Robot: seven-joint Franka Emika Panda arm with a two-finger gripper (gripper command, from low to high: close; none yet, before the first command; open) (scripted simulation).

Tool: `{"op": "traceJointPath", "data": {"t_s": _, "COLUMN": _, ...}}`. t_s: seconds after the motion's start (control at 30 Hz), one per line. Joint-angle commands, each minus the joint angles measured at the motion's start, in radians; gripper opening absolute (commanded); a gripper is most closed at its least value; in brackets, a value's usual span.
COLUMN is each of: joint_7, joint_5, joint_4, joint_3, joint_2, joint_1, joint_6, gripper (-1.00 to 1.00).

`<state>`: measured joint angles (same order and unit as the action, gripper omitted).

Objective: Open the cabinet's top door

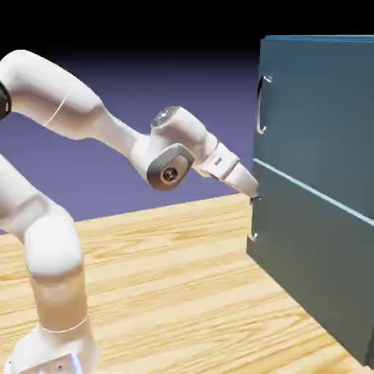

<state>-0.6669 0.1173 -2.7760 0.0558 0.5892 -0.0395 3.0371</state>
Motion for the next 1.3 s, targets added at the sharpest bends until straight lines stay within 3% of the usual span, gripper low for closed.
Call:
{"op": "traceJointPath", "data": {"t_s": 0.0, "joint_7": 0.028, "joint_5": 0.044, "joint_4": 0.013, "joint_3": 0.021, "joint_2": 0.007, "joint_1": -0.019, "joint_6": 0.000, "gripper": 0.00}}
{"op": "traceJointPath", "data": {"t_s": 1.27, "joint_7": 1.072, "joint_5": 1.696, "joint_4": 0.492, "joint_3": 0.807, "joint_2": 0.277, "joint_1": -0.744, "joint_6": 0.002, "gripper": 0.00}}
